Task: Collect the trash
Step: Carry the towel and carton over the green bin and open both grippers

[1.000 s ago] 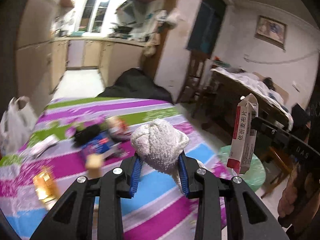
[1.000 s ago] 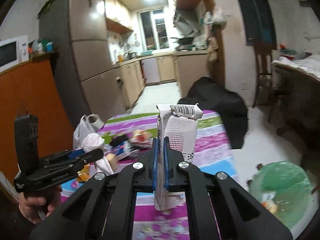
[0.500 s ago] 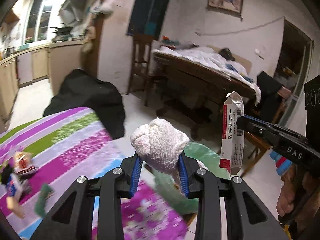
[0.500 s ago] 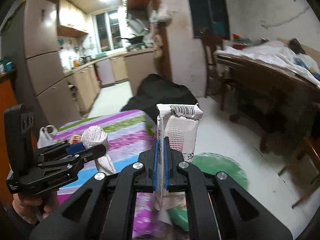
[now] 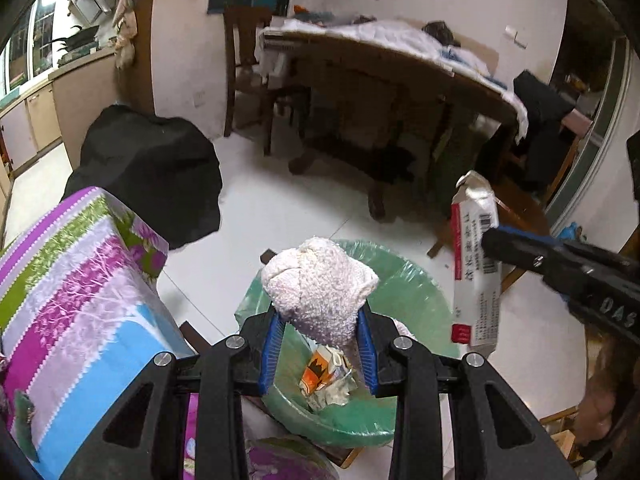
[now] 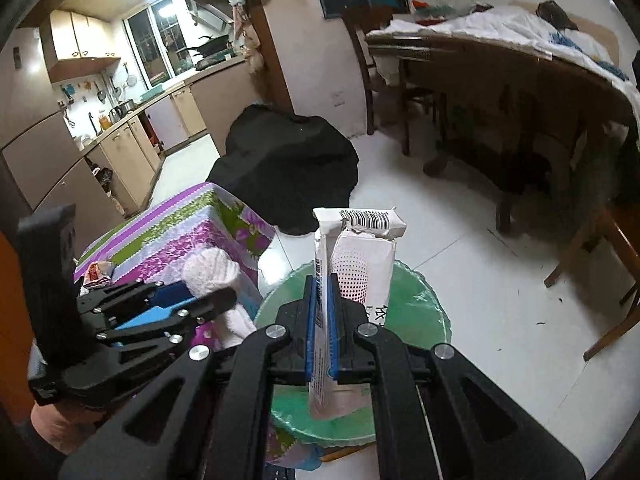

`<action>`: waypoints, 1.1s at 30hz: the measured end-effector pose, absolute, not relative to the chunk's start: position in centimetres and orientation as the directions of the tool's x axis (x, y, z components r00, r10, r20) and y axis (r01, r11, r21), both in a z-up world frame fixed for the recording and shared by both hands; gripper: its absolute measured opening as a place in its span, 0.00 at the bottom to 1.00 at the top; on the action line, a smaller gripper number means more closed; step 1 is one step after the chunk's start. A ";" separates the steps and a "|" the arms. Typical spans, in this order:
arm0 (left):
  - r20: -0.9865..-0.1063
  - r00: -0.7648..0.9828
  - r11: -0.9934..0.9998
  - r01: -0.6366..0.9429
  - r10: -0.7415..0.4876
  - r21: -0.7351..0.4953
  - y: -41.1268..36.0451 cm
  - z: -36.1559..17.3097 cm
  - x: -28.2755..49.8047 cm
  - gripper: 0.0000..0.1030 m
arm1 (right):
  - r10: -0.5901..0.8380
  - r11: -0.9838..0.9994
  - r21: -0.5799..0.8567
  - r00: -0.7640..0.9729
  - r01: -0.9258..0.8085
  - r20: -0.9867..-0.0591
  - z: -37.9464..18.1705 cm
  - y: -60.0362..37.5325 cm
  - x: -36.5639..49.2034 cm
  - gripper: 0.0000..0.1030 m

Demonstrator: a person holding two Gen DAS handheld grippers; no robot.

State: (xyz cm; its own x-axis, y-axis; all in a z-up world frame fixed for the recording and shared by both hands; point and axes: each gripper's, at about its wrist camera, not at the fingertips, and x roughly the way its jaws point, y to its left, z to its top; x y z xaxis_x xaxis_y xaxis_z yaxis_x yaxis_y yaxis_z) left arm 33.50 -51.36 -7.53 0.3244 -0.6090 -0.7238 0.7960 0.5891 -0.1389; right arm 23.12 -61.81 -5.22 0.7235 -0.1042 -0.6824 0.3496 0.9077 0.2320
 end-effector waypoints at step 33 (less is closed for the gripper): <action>-0.752 0.322 0.591 0.799 -0.575 -0.110 -54.0 -10.6 35.0 0.34 | -0.089 0.896 0.248 0.697 0.368 -0.712 -7.8 -64.6 23.4 0.05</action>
State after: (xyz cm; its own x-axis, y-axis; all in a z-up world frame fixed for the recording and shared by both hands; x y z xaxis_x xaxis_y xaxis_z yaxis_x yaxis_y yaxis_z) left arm 35.04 -54.00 -10.64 0.3225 -0.5753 -0.7517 0.7991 0.5911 -0.1095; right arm 23.38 -64.65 -7.83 0.6968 -0.0893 -0.7117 0.3682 0.8961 0.2481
